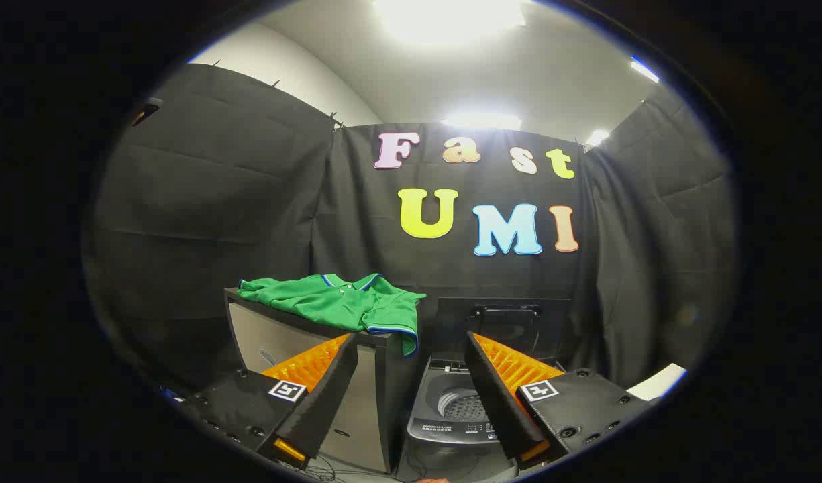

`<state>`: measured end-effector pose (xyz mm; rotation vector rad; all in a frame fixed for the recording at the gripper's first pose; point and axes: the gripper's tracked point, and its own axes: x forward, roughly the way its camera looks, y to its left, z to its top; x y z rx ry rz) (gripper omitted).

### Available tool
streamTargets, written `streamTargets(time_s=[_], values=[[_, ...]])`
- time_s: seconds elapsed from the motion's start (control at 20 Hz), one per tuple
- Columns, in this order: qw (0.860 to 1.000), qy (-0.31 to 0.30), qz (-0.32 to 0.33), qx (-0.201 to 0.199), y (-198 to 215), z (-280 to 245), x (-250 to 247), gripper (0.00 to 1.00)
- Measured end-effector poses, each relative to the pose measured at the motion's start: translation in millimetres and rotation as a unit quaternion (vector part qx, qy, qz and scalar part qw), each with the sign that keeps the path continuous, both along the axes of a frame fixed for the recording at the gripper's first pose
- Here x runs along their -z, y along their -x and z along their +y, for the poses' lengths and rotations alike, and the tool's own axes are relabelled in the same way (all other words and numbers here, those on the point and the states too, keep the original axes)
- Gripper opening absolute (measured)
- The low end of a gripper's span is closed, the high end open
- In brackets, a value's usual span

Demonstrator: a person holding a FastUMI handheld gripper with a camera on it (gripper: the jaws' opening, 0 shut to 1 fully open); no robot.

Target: Put the clothes into the washing machine and then close the washing machine lid.

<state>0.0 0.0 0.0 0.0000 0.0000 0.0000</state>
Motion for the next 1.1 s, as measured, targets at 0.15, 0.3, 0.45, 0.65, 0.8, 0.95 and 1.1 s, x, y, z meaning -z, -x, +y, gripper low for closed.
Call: streamTargets(time_s=[0.15,0.3,0.45,0.65,0.8,0.95,1.1], values=[[1.0,-0.002,0.0,0.004,1,-3,1,1.0],[1.0,-0.002,0.001,0.008,3,-6,3,1.0],[1.0,-0.005,0.002,0.013,2,-10,3,1.0],[1.0,-0.005,0.001,0.017,3,-13,2,1.0],[1.0,-0.005,0.001,0.018,3,-14,2,1.0],[1.0,-0.003,0.0,0.019,1,-15,0,1.0],[1.0,-0.001,-0.001,0.019,-2,-15,-5,1.0]])
